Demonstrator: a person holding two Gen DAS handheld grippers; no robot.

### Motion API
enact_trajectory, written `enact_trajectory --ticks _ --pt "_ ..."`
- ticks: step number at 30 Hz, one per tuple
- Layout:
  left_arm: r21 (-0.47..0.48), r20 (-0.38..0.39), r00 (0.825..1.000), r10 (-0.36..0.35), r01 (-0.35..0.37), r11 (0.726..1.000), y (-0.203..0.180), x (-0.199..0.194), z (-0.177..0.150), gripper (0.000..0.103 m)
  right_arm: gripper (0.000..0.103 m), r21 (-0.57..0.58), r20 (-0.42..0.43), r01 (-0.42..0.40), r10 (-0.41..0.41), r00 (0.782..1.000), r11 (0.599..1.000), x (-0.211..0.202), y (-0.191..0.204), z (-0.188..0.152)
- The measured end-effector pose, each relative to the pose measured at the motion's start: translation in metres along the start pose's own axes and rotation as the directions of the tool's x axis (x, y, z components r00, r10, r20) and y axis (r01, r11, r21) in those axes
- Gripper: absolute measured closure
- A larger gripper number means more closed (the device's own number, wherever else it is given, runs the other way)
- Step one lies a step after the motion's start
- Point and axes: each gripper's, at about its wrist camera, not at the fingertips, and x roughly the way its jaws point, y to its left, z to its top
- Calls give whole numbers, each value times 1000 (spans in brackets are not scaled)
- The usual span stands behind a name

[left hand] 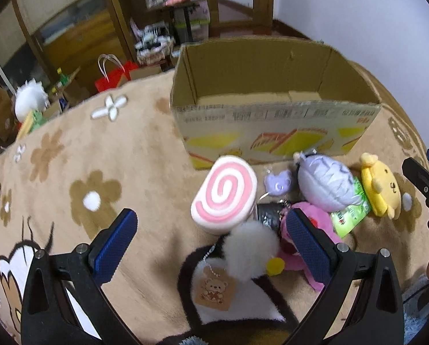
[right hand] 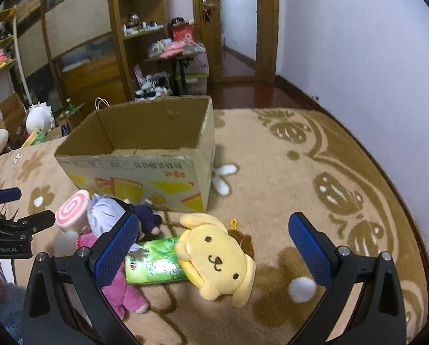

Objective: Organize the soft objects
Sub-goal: 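Lower the left tool onto the white penguin plush while the right tool grasps the yellow dog plush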

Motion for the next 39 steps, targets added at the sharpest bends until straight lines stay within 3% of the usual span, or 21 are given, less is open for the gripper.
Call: enact_trajectory --ticks 11,21,32,39 --pt "-11 -178 983 -47 46 999 -1 41 -2 1 0 -16 -120 -10 8 993 1000 41 1 -9" --pt "-23 -270 960 -80 76 997 -2 59 -8 2 0 -3 -160 -4 3 987 1000 53 -2 -13" --pt "-79 -328 933 -147 128 989 9 83 -7 16 6 -19 -264 -17 12 965 1000 77 0 -24" --pt "-73 -333 927 -174 159 985 10 91 -9 36 11 9 -274 -41 42 961 999 82 -5 -24"
